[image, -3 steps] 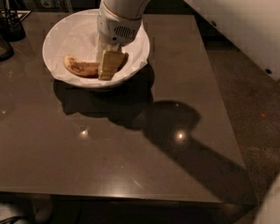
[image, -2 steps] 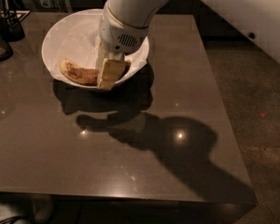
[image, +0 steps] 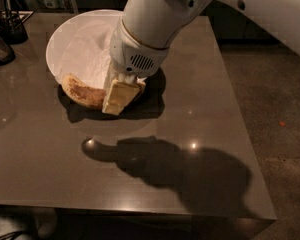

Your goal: Pick banana from white bowl

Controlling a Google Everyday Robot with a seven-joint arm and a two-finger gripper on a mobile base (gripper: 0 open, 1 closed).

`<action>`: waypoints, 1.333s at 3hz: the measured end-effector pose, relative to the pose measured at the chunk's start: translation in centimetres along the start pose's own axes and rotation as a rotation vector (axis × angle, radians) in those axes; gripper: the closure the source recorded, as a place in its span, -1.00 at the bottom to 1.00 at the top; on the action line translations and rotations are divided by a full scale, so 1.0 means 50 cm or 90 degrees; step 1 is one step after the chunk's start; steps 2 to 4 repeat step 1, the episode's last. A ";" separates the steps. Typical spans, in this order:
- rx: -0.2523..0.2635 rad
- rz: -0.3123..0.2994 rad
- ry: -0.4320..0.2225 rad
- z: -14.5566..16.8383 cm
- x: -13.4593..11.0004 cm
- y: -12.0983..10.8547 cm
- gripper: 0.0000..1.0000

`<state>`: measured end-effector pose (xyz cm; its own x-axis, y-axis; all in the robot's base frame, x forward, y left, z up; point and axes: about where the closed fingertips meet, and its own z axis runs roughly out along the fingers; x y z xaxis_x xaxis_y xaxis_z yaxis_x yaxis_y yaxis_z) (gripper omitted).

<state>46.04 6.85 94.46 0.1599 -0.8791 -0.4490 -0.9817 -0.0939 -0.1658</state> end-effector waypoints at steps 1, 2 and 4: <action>0.000 0.000 0.001 0.000 0.001 0.001 1.00; 0.000 0.000 0.001 0.000 0.001 0.001 1.00; 0.000 0.000 0.001 0.000 0.001 0.001 1.00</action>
Offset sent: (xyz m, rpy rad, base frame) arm 0.0000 0.0000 0.0000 0.0000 0.0000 0.0000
